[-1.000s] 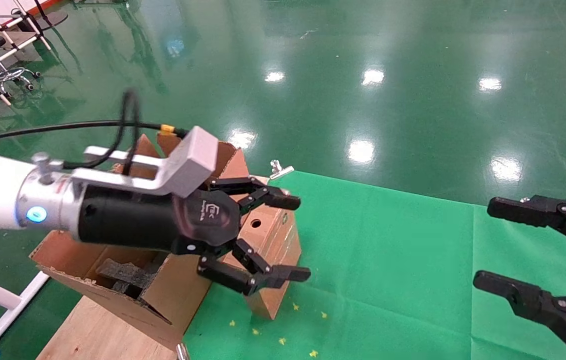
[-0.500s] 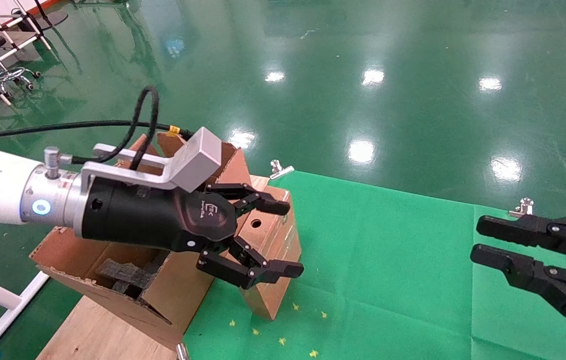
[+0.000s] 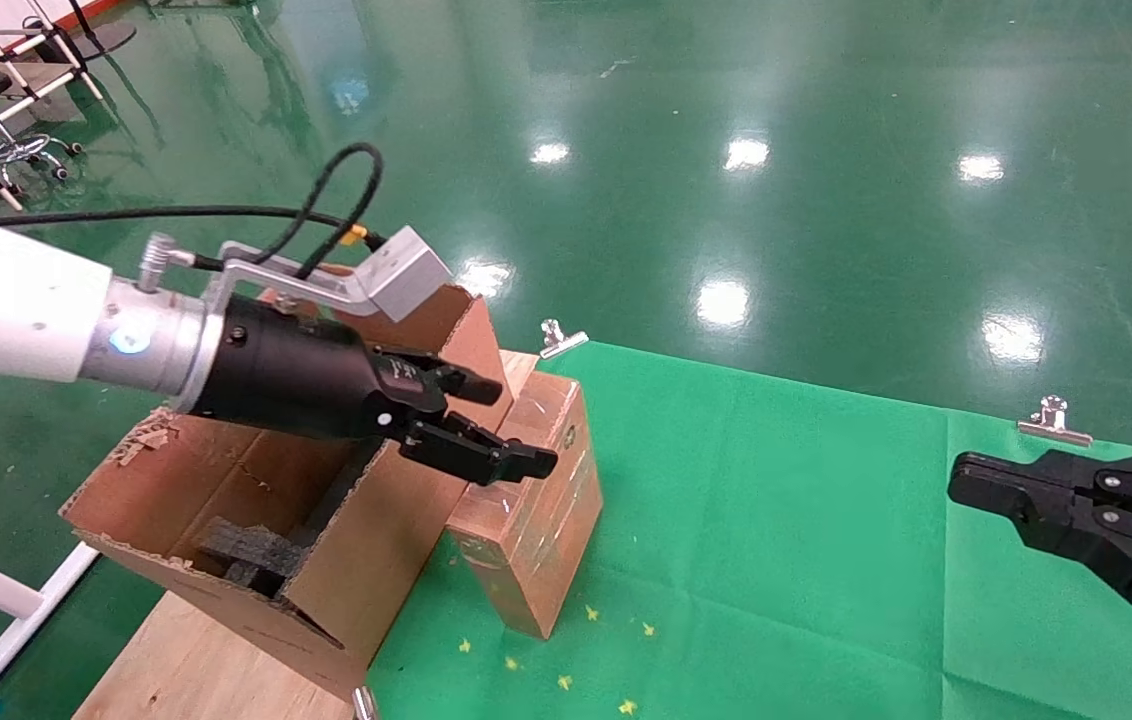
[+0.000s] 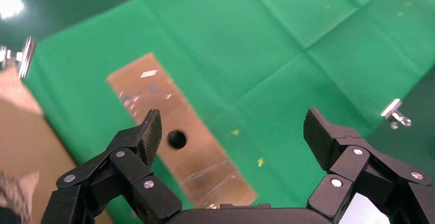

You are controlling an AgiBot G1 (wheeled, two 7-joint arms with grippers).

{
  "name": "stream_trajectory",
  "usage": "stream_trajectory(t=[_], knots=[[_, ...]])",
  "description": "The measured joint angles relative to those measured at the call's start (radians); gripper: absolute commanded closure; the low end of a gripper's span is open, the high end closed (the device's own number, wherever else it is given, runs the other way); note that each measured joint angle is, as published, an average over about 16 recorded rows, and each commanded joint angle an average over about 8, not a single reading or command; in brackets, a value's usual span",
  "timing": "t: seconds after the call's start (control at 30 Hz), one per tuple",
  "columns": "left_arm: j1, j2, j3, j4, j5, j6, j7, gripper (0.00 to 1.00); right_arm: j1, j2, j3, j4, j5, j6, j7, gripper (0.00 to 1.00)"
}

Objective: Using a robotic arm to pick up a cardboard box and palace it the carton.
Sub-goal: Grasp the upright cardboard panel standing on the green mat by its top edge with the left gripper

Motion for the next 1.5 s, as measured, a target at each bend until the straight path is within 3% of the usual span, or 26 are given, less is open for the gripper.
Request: stream_trajectory(t=[0.03, 0.3, 0.77, 0.8, 1.03, 1.07, 1.5], knots=[[-0.009, 0.007, 0.009, 0.005, 0.018, 0.005, -0.019, 0.00, 0.000, 0.000, 0.000, 0.000, 0.000, 0.000, 0.000, 0.00], [-0.054, 0.071, 0.073, 0.063, 0.128, 0.033, -0.106, 0.00, 0.000, 0.000, 0.000, 0.000, 0.000, 0.000, 0.000, 0.00], [-0.078, 0.153, 0.144, 0.118, 0.234, 0.040, -0.132, 0.00, 0.000, 0.000, 0.000, 0.000, 0.000, 0.000, 0.000, 0.00], [-0.079, 0.157, 0.148, 0.119, 0.238, 0.040, -0.133, 0.07, 0.000, 0.000, 0.000, 0.000, 0.000, 0.000, 0.000, 0.00], [-0.084, 0.172, 0.162, 0.124, 0.260, 0.038, -0.137, 0.93, 0.000, 0.000, 0.000, 0.000, 0.000, 0.000, 0.000, 0.00], [-0.084, 0.173, 0.162, 0.124, 0.261, 0.038, -0.137, 1.00, 0.000, 0.000, 0.000, 0.000, 0.000, 0.000, 0.000, 0.00], [-0.085, 0.173, 0.163, 0.123, 0.262, 0.037, -0.137, 1.00, 0.000, 0.000, 0.000, 0.000, 0.000, 0.000, 0.000, 0.00]])
